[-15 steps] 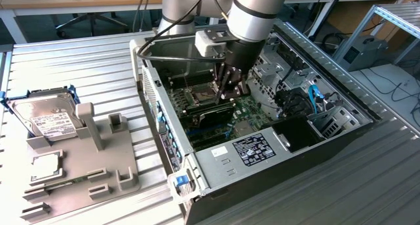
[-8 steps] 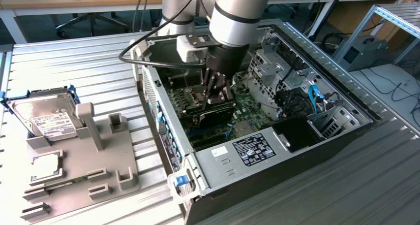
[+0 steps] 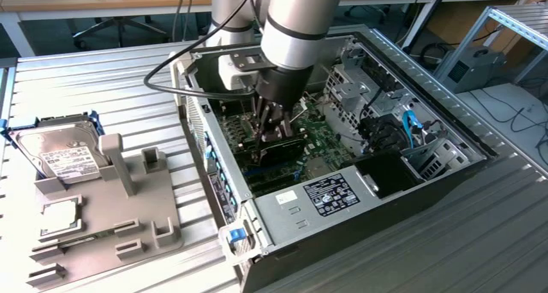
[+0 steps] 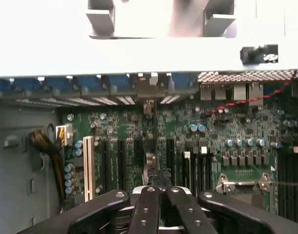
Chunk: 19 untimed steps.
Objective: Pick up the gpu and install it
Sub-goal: 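Press down on the gpu until it lock into place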
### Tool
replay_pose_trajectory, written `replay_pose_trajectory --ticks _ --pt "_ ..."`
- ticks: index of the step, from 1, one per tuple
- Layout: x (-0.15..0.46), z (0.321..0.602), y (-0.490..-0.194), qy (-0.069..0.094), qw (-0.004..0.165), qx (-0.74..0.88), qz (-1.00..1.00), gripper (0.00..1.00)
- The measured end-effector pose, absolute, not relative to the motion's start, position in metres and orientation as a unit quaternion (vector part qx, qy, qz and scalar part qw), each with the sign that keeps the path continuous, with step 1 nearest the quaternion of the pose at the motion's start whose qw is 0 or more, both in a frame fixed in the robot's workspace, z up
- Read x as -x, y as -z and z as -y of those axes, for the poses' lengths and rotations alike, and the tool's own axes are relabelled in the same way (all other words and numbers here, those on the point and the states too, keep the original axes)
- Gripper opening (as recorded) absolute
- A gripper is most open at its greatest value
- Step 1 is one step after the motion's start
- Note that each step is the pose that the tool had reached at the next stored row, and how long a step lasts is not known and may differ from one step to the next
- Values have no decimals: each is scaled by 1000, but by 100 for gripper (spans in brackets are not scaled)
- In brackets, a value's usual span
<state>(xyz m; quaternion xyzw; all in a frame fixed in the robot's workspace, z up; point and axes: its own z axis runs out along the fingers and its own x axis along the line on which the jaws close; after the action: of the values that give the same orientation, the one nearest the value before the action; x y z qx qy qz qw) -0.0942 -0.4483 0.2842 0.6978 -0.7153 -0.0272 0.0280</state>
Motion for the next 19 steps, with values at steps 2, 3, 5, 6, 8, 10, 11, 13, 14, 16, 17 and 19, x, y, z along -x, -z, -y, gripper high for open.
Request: replay_pose_trajectory --ticks 2,3,5,6,8,10,11,13,14,16,17,19 --pt "97 448 -282 27 28 -698 715 11" --pt "99 448 -282 27 28 -698 715 11" --pt "103 448 -279 27 28 -698 715 11" --pt "104 448 -279 27 28 -698 715 11" --pt "105 448 -278 27 28 -698 715 11" --pt "105 448 -277 27 28 -698 715 11" --pt "105 448 -277 27 28 -698 715 11" --pt "105 448 -276 27 28 -698 715 11" --pt "105 448 -276 27 28 -698 715 11" --pt "105 448 -275 27 28 -698 715 11" --pt "105 448 -274 27 28 -698 715 11" --pt "105 448 -273 27 28 -698 715 11"
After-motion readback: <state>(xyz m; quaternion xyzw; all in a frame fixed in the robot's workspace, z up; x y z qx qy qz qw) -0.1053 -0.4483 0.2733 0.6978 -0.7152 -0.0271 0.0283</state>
